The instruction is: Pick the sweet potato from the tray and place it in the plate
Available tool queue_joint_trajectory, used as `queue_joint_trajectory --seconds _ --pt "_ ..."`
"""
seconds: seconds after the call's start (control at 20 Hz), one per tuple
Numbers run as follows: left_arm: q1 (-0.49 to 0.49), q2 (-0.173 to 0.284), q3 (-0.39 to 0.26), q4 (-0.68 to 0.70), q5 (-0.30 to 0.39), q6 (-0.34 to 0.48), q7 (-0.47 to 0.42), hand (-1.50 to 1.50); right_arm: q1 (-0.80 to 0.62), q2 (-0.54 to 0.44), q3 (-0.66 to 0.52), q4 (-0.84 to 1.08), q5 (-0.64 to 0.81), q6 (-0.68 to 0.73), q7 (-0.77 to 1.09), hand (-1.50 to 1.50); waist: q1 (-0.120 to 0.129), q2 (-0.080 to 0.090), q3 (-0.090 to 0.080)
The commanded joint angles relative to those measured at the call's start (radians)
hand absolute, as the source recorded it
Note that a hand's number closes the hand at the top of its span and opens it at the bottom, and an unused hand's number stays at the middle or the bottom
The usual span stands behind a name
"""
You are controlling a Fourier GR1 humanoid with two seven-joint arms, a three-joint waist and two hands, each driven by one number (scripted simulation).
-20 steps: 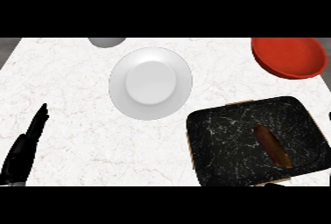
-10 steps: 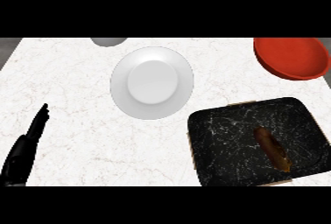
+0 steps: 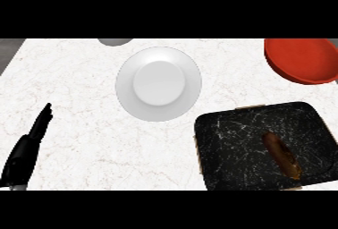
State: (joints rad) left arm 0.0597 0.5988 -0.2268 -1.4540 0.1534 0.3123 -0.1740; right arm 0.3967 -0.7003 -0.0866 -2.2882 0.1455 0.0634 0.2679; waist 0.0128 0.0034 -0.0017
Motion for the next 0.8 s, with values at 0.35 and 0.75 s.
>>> queue_joint_trajectory --seconds 0.35,0.75 --pt "0.036 -0.038 0.037 -0.003 -0.024 -0.033 -0.026 0.0 -0.23 -0.061 0.138 0.188 0.092 0.205 0.225 -1.5 -0.001 -0.002 0.002" --pt "0.006 -0.076 0.056 0.016 -0.084 -0.052 0.004 0.0 -0.417 -0.048 0.172 0.393 0.129 0.377 0.207 -1.5 -0.004 -0.002 0.002"
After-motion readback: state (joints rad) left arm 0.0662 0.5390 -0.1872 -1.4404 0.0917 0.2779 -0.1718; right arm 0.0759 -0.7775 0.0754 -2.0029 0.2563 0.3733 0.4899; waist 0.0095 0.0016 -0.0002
